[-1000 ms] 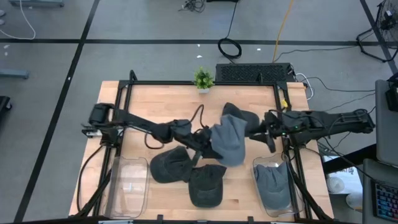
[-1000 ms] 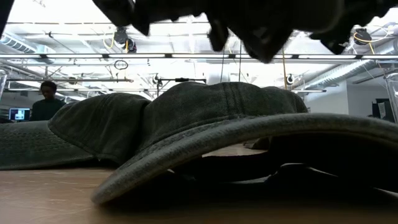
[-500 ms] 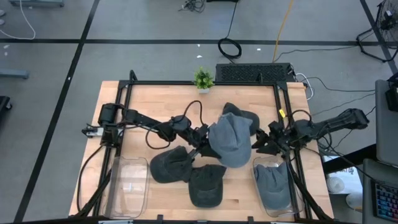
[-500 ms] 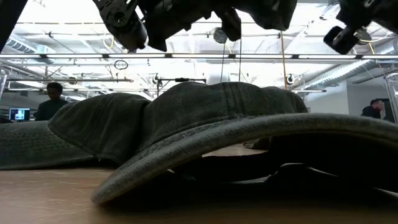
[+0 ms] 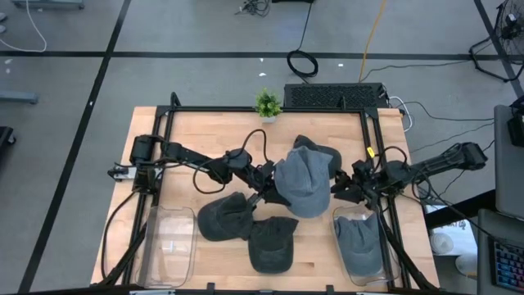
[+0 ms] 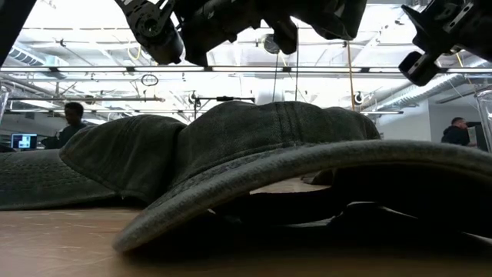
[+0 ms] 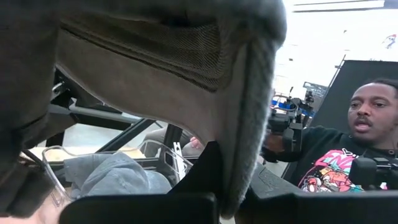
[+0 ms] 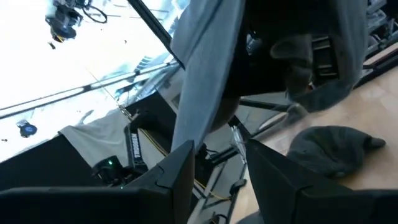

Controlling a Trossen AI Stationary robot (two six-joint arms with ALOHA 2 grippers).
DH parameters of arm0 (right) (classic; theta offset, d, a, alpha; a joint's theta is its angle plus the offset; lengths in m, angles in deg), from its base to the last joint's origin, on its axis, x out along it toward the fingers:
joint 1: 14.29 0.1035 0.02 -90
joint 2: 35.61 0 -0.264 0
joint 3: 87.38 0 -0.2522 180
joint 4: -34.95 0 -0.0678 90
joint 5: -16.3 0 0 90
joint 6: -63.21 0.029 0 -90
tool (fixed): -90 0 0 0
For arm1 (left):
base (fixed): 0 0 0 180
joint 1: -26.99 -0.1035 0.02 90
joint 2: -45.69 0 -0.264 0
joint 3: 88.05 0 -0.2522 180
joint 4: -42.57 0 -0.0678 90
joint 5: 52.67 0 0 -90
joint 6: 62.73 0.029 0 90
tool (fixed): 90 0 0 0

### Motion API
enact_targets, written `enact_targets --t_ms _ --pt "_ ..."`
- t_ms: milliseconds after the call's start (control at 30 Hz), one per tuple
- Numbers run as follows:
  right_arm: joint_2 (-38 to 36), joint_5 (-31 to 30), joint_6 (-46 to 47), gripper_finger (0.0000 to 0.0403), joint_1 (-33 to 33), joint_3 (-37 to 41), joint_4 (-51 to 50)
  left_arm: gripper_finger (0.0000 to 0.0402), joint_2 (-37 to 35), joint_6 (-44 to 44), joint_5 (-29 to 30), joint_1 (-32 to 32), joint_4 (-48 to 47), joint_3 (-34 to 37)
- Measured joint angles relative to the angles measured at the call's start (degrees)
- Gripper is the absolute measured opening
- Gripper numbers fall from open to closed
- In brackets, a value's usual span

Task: Pick & Place hat
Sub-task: Put the gray cap into the right transparent bin

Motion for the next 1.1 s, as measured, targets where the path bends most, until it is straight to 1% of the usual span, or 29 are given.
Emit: enact_targets --t_ms 233,400,467,567,700,767,967,1100 --pt "5.74 -0.04 -0.13 0.0137 -0.04 -1.96 0.97 0.0008 0.0 1.21 1.47 1.13 -0.8 0.0" --pt "10.18 0.5 -1.15 0.0137 -0.02 -3.43 7.49 0.0008 -0.1 2.09 1.45 1.29 -1.59 -0.01" --pt "11.47 1.67 -1.17 0.0137 -0.02 -4.22 8.22 0.0008 -0.17 2.09 1.31 1.24 -1.53 -0.04" --pt "12.74 3.66 -1.53 0.0137 0.04 -5.09 8.25 0.0008 -0.17 2.03 -0.38 1.18 -1.82 -0.04" --pt "12.64 6.71 -1.28 0.0137 0.09 -5.26 12.36 0.0008 -0.17 1.03 -3.97 1.13 -0.74 -0.04" --pt "12.43 8.1 -1.32 0.0137 0.09 -5.36 13.77 0.0008 -0.07 0.42 -4.6 1.14 -0.15 -0.02" --pt "13.13 7.6 -1.81 0.0137 0.09 -5.36 13.87 0.0008 -0.07 0.14 -4.78 1.14 0.33 -0.04" --pt "15.41 3.43 -2.86 0.0137 0.11 -5.36 13.49 0.0008 -0.07 0.43 -3.54 1.14 0.11 -0.02"
